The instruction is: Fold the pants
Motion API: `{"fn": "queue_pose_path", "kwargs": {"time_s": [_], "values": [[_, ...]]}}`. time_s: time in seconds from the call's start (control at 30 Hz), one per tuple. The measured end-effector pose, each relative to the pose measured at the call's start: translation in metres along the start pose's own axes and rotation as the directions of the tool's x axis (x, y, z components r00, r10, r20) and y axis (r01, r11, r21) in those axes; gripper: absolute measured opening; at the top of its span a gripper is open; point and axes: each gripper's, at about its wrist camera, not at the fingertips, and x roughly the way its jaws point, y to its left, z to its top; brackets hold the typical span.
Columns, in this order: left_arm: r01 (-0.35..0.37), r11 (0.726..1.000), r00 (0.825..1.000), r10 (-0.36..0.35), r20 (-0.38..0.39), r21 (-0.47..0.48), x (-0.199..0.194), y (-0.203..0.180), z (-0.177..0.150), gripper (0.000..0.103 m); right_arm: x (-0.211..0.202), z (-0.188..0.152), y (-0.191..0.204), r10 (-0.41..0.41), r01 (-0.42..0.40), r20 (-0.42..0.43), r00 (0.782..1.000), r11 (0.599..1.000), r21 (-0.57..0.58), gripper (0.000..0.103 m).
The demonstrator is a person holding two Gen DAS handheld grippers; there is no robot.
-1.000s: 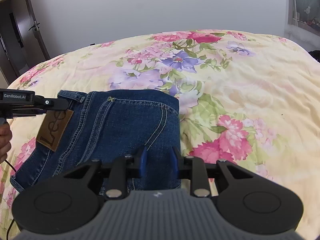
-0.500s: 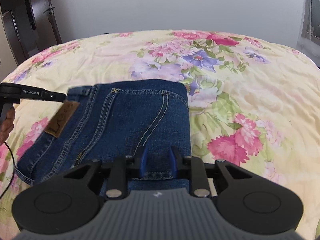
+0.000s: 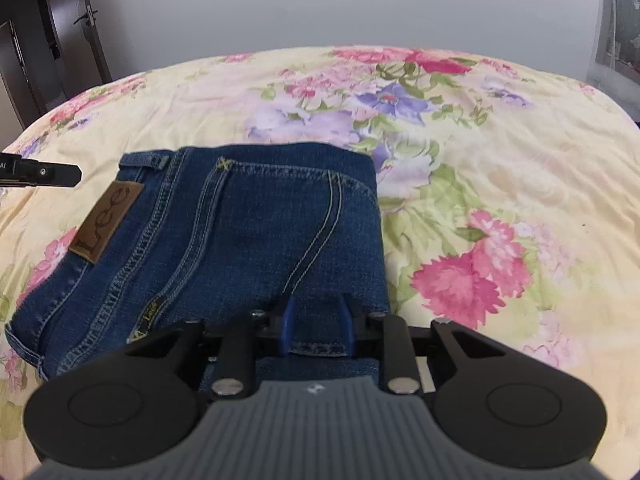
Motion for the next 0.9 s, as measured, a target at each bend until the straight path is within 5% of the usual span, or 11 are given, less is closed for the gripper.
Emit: {"fn": "queue_pose_path", "kwargs": {"time_s": [0.17,0.37,0.6,0.9], "values": [[-0.039,0.99,0.996,0.049,-0.071,0.134,0.017,-0.042,-0.025,0.008,-0.038,-0.004,-0.019,-0.028,0.027,0.013,1.0,0.998,0.061,0.021],[-0.162,0.979,0.965,0.182,-0.186,0.12,0.04,-0.014,-0.058,0.003,-0.075,-0.04,-0.021,-0.043,0.045,-0.022,0.999,0.995,0.09,0.021],[-0.191,0.968,0.961,0.218,-0.169,0.161,0.041,-0.021,-0.065,0.003,-0.087,-0.096,-0.005,-0.077,0.087,-0.074,0.994,0.987,0.137,0.021],[-0.17,0.983,0.981,0.175,-0.082,0.068,-0.004,-0.028,-0.05,0.002,-0.068,-0.101,0.007,-0.088,0.1,-0.081,0.993,0.984,0.151,0.021]]}}
